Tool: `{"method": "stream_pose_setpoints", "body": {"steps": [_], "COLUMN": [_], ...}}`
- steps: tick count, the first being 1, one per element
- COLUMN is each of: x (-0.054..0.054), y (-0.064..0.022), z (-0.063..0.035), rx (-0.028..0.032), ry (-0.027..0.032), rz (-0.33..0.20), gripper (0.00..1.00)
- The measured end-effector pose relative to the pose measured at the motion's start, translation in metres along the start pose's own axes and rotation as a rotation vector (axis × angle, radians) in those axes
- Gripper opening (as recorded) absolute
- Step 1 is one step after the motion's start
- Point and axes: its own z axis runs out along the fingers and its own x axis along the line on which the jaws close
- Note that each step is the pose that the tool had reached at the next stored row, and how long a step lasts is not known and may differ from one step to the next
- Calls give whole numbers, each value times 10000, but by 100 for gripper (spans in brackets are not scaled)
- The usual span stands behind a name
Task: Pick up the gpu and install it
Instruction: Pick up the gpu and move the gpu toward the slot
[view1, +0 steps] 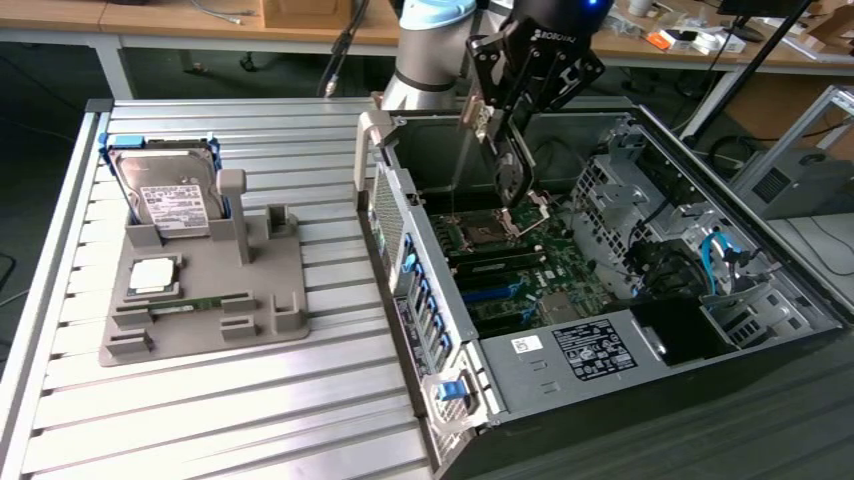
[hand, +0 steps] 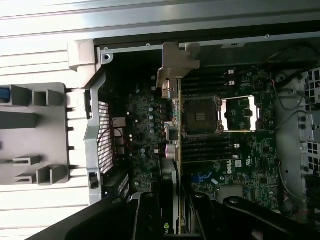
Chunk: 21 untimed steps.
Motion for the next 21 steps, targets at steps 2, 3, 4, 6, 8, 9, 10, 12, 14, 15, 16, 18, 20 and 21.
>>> {"method": "stream_pose_setpoints", "body": {"steps": [2,3,4,6,8,9,10,12,14,15,16,18,20,21], "x": [-18,-27,-37,-54,-71,-78,-86,-102,-118,-126,-138,-161,-176,-183], "y": [-3,-4,-4,-5,-4,-4,-5,-5,-5,-6,-6,-6,-6,-6], "z": [6,8,11,15,20,21,23,27,33,36,40,49,55,58], "rx": [3,4,4,7,11,12,14,16,15,14,15,15,15,15], "ry": [5,7,9,11,13,14,15,18,21,22,24,28,29,30], "rz": [0,0,0,0,1,2,1,2,1,2,1,1,2,2], "gripper": [27,27,27,27,27,27,27,27,27,27,27,27,27,27]}}
